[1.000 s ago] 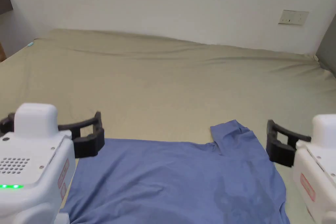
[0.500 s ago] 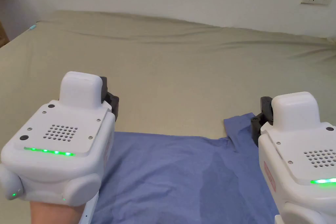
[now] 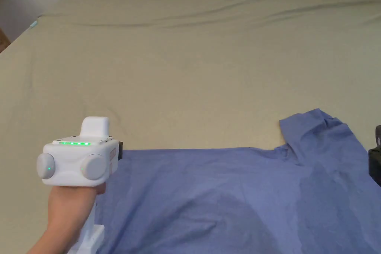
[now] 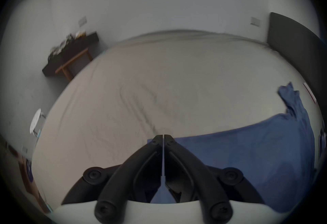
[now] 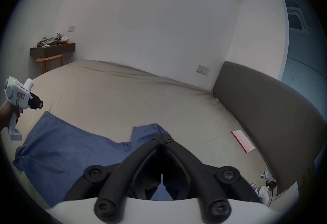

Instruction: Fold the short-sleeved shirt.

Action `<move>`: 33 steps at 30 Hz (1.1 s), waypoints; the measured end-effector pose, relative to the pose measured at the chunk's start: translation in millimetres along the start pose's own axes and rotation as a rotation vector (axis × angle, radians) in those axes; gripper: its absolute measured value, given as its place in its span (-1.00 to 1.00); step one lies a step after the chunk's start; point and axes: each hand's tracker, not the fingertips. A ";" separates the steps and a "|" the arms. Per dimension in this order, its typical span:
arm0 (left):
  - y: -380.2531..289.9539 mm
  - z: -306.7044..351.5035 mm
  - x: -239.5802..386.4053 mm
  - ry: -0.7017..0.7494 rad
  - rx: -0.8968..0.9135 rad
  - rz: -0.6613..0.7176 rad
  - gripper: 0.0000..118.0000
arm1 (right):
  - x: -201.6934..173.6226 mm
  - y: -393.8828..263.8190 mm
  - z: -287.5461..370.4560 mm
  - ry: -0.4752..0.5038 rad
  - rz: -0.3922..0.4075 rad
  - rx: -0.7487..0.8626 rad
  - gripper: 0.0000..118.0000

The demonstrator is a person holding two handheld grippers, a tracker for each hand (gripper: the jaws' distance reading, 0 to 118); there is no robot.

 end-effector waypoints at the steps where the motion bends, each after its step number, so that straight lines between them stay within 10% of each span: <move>1: 3.2 -10.8 -5.4 0.003 -0.035 0.031 -0.66 | 3.9 -3.8 -2.8 -0.004 -0.001 -0.016 -0.96; 4: 11.0 -37.1 -15.5 -0.020 -0.099 0.076 0.91 | 15.7 -13.1 -11.9 -0.030 0.010 -0.043 -0.96; 13: 2.9 -77.0 -8.2 -0.006 -0.209 0.091 0.97 | 41.5 -23.2 -21.2 -0.076 0.001 -0.102 -0.96; 19: 1.9 -64.0 -1.0 -0.049 -0.175 0.091 0.70 | 50.8 -24.4 -35.9 -0.062 -0.002 -0.137 -0.96; 20: 4.3 -58.0 2.8 -0.067 -0.153 0.071 0.49 | 51.5 -25.2 -40.9 -0.053 -0.006 -0.147 -0.96; 23: 6.2 -39.6 23.5 -0.070 -0.075 -0.060 -1.00 | 52.9 -26.3 -57.2 -0.011 -0.014 -0.187 -0.96; 31: 4.1 42.2 33.5 -0.065 0.135 -0.174 -1.00 | 58.9 -26.3 -128.4 0.118 -0.040 -0.387 -0.93; 33: 6.6 58.5 24.4 -0.069 0.162 -0.168 -1.00 | 58.7 -32.2 -153.8 0.112 -0.046 -0.441 -0.28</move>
